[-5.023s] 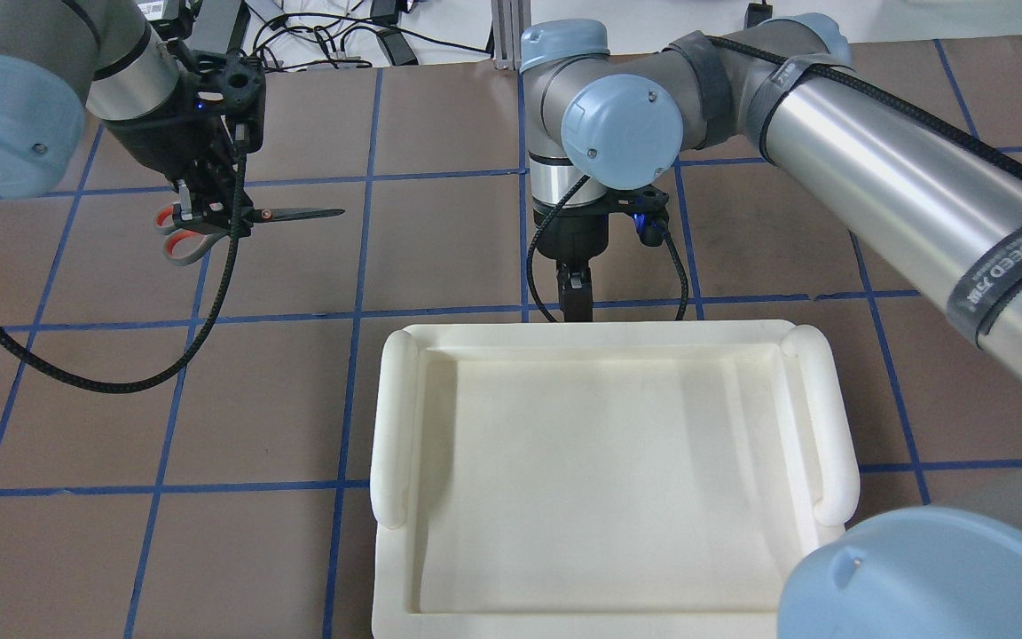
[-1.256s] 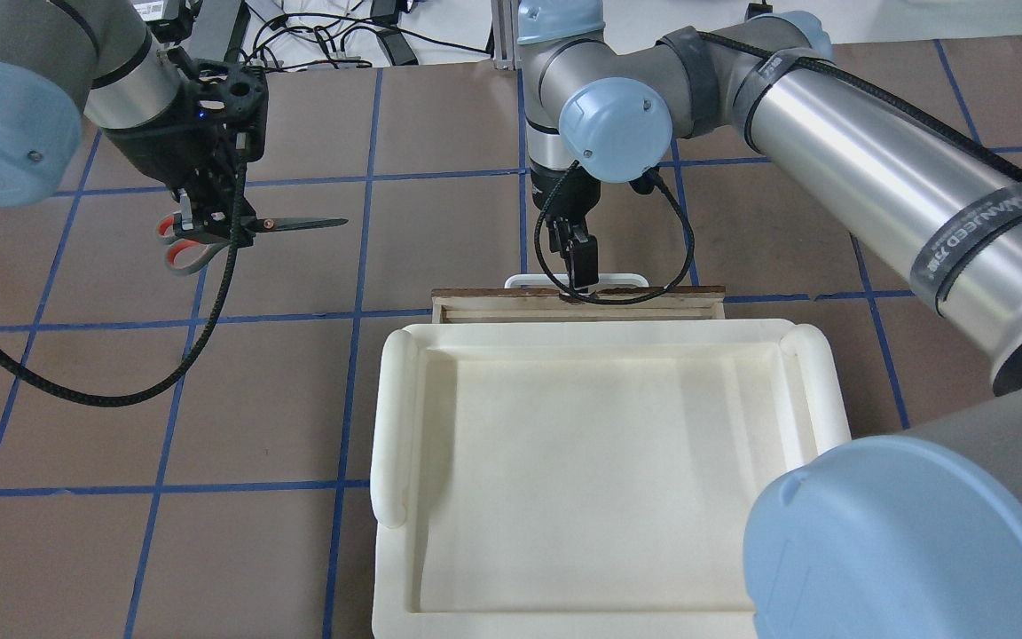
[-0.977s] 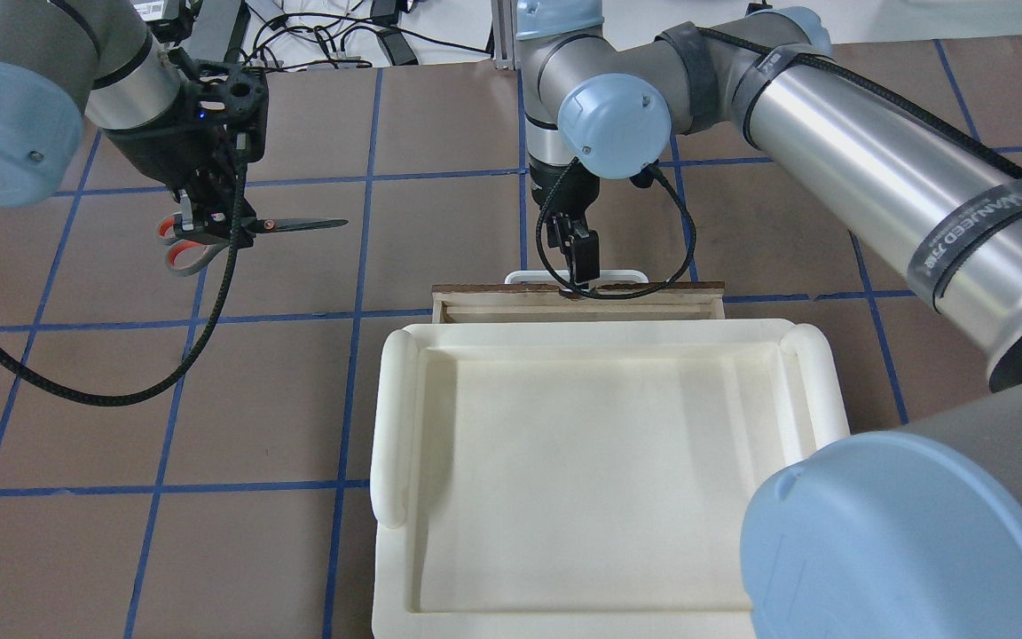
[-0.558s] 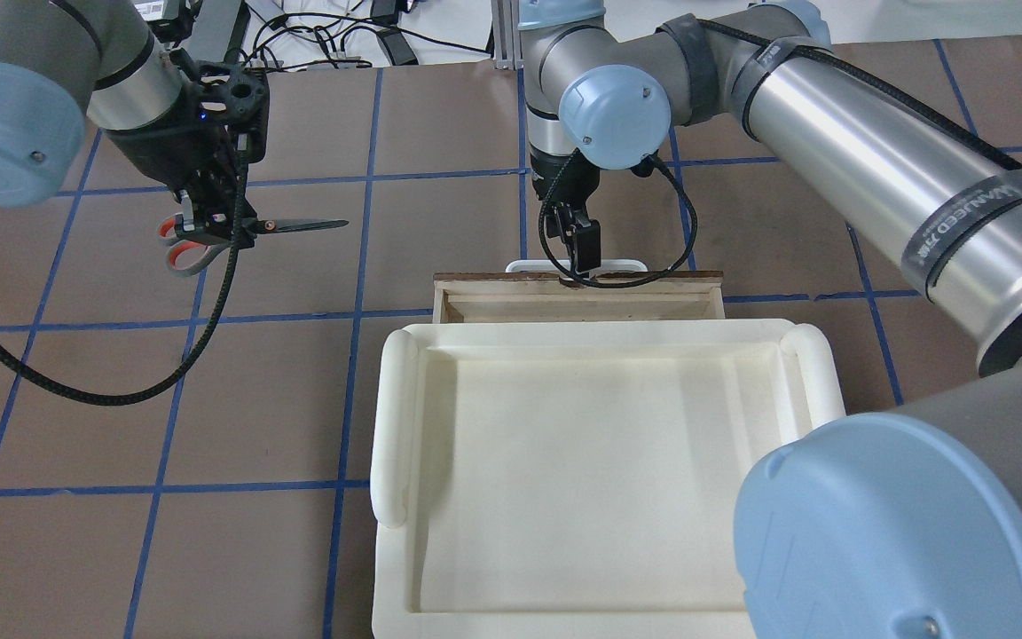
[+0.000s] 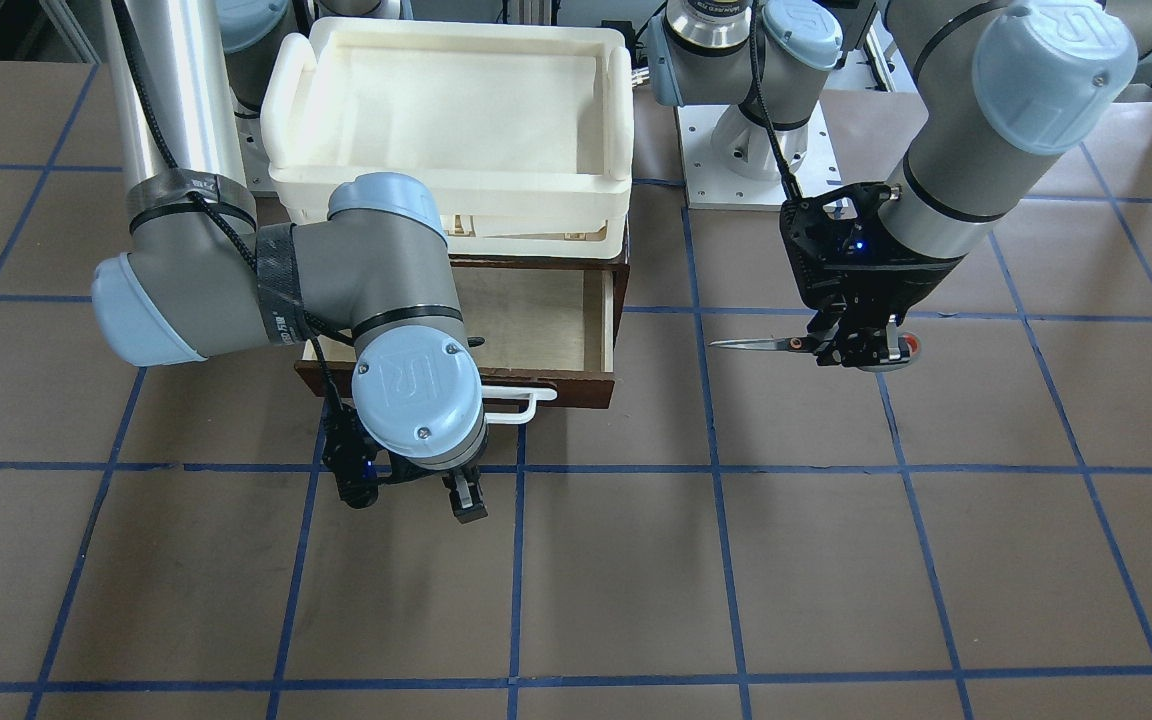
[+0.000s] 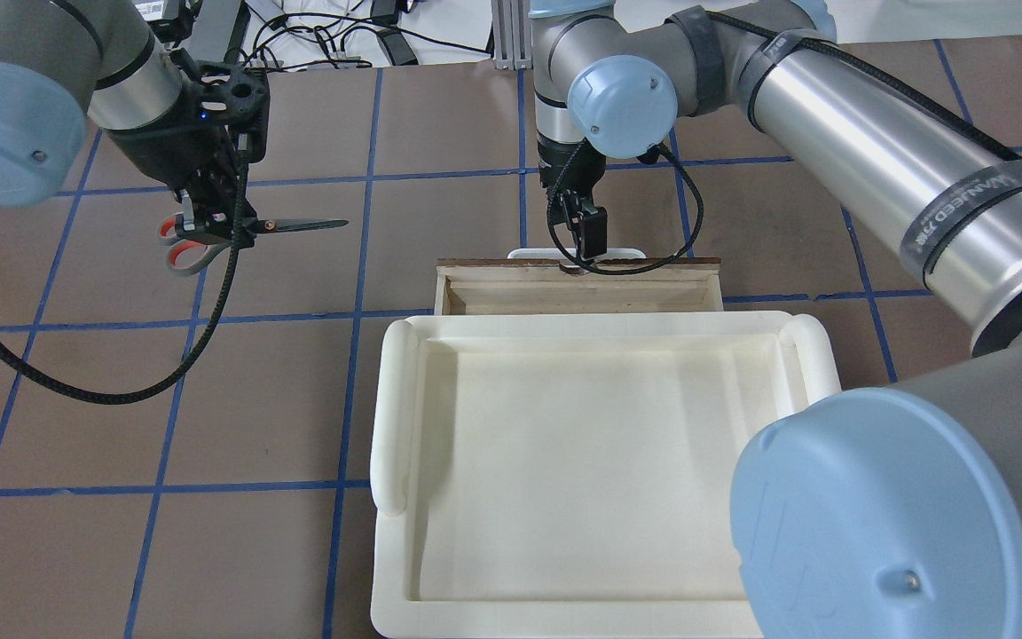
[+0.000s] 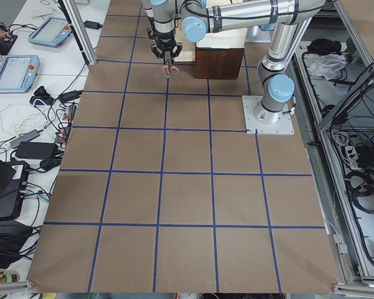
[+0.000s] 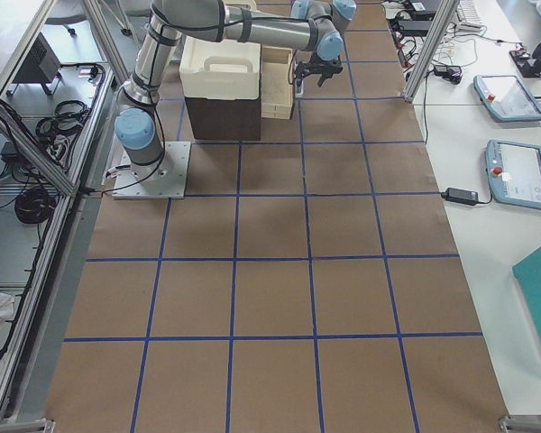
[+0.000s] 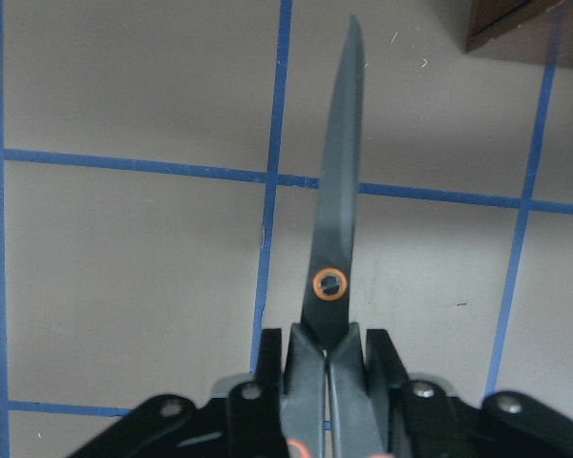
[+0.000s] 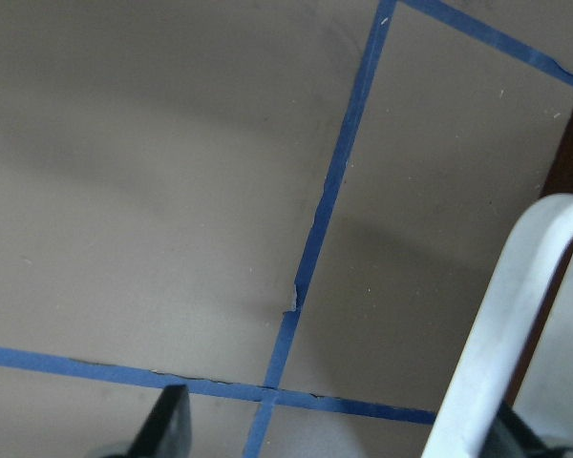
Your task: Place scissors in drawer with both arms
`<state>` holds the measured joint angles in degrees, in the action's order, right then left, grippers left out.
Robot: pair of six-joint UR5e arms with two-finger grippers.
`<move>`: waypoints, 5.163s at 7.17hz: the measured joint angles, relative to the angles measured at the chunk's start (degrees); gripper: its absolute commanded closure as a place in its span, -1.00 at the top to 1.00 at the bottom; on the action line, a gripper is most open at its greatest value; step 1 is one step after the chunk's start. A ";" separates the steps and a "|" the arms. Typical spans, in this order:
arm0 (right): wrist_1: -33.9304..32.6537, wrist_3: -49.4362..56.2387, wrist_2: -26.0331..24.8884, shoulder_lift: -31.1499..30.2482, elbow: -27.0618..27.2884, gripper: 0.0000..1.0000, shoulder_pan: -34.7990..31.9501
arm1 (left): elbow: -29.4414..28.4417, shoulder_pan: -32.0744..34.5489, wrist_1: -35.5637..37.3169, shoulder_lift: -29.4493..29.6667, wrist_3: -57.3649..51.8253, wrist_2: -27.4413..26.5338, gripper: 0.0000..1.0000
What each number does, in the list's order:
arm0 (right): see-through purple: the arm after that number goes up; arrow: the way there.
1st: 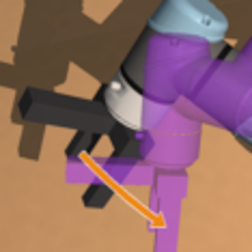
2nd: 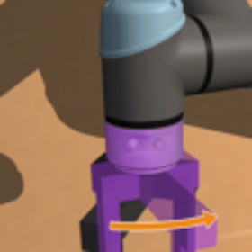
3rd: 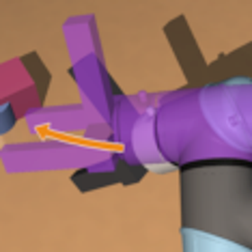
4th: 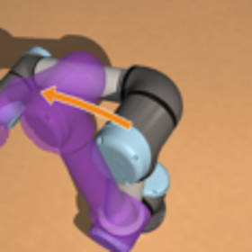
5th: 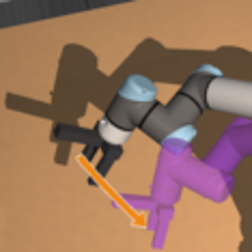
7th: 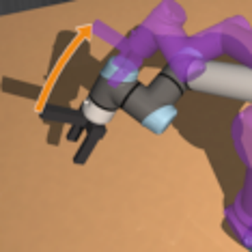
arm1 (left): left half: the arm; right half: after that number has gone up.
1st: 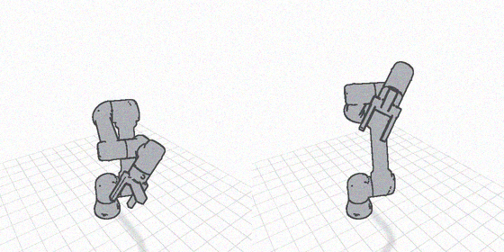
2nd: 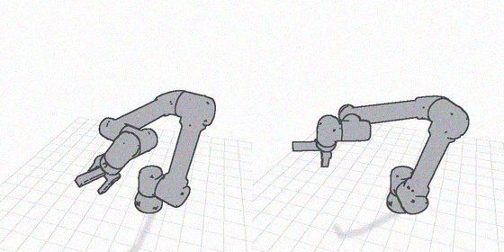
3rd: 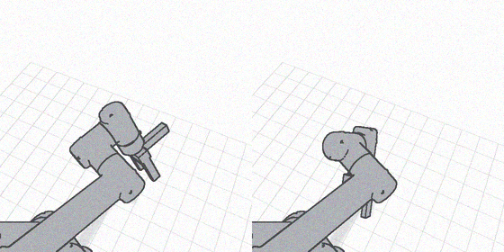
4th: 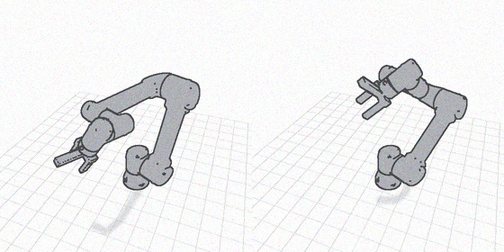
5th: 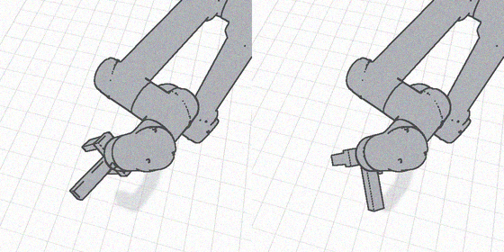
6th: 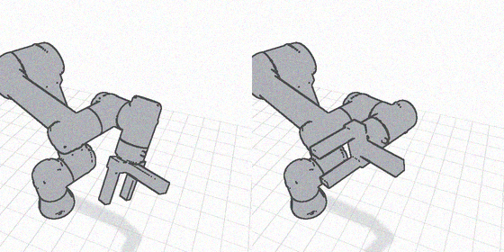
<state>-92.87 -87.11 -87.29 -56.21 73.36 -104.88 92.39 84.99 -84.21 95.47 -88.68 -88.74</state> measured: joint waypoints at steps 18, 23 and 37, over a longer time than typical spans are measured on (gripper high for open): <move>-1.28 3.95 -0.20 1.97 -5.46 1.00 1.46 | 0.94 0.04 -0.46 -0.51 0.08 0.21 -1.00; 1.75 28.56 -7.86 -8.65 -4.56 1.00 4.41 | -3.32 7.97 -2.23 0.70 3.94 -0.03 -1.00; 3.69 90.46 -0.45 -28.70 7.45 1.00 14.48 | -7.73 31.84 7.23 16.68 21.53 2.03 -1.00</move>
<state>-89.19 3.36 -87.74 -84.90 80.80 -90.41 84.66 116.83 -76.98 112.16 -67.16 -86.71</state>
